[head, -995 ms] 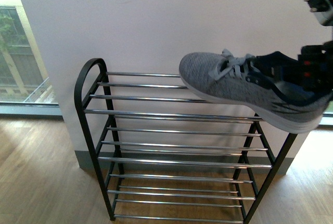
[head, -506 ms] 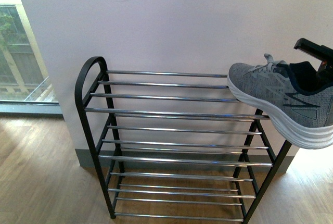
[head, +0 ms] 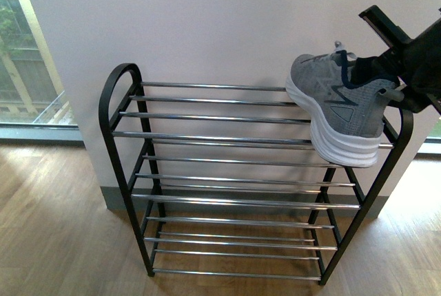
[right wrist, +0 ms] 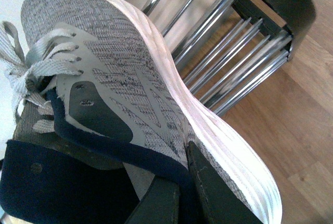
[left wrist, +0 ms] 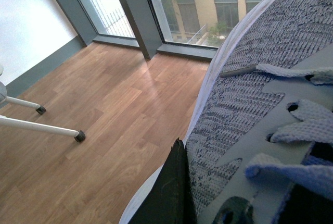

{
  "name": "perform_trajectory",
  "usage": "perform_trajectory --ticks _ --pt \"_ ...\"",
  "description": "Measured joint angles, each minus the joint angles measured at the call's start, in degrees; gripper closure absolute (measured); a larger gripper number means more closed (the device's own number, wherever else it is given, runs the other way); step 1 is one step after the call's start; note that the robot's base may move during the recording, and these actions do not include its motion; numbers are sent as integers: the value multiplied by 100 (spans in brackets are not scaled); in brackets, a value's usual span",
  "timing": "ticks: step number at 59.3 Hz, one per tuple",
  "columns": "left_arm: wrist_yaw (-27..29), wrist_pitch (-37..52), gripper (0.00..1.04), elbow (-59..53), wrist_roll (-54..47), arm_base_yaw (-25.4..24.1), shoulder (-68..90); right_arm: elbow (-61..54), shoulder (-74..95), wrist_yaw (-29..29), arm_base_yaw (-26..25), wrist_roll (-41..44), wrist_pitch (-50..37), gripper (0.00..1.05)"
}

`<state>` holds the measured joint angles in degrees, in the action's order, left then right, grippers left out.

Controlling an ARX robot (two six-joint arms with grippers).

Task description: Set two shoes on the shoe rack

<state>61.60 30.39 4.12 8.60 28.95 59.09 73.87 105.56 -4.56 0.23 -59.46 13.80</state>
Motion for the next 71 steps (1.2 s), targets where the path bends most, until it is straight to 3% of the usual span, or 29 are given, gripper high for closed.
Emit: perform_trajectory --ticks 11,35,46,65,71 --pt "2 0 103 0 0 0 0 573 525 -345 107 -24 11 103" --pt "-2 0 103 0 0 0 0 1001 981 -588 -468 79 208 103" --pt "0 0 103 0 0 0 0 1045 1012 -503 -498 208 214 102" --pt "-2 0 103 2 0 0 0 1386 918 -105 -577 459 319 50" --pt "0 0 103 0 0 0 0 968 452 -426 -636 1069 -13 34"
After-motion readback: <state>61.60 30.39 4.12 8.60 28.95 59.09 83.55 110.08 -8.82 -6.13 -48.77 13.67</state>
